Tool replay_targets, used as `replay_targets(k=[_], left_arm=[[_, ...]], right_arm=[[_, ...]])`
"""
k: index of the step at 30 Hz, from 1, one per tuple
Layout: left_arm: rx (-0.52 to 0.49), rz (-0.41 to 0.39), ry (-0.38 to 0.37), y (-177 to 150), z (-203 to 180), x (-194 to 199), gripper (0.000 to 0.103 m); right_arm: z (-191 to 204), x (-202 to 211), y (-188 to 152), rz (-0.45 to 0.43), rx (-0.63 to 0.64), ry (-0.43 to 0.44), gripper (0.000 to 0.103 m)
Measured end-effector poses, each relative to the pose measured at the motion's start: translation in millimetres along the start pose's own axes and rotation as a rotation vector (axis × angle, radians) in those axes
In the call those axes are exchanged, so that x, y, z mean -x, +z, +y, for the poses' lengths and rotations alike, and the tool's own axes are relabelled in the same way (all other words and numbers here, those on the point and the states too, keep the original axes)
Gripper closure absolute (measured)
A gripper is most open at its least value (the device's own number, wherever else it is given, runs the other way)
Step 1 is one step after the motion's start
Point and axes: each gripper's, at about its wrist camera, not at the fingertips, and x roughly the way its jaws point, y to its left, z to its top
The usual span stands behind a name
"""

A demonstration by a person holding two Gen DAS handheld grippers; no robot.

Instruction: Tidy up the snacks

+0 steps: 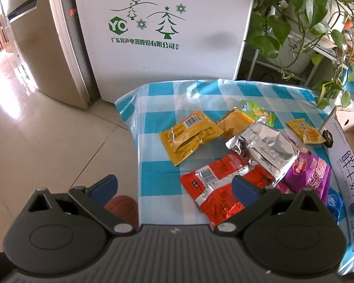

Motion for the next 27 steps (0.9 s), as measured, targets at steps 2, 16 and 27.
replay_targets(k=[2, 16, 27], left_arm=[[-0.008, 0.006, 0.003, -0.7, -4.0, 0.2, 0.001], [-0.042, 0.041, 0.034, -8.9, -21.3, -7.8, 0.001], [-0.054, 0.042, 0.061, -11.5, -26.2, -9.2, 0.001]], right_arm=[[9.1, -11.4, 10.3, -0.022, 0.006, -0.058, 0.000], [-20.3, -39.5, 9.7, -0.073, -0.266, -0.196, 0.000], [-7.6, -49.8, 15.2, -0.034, -0.173, -0.283, 0.000]])
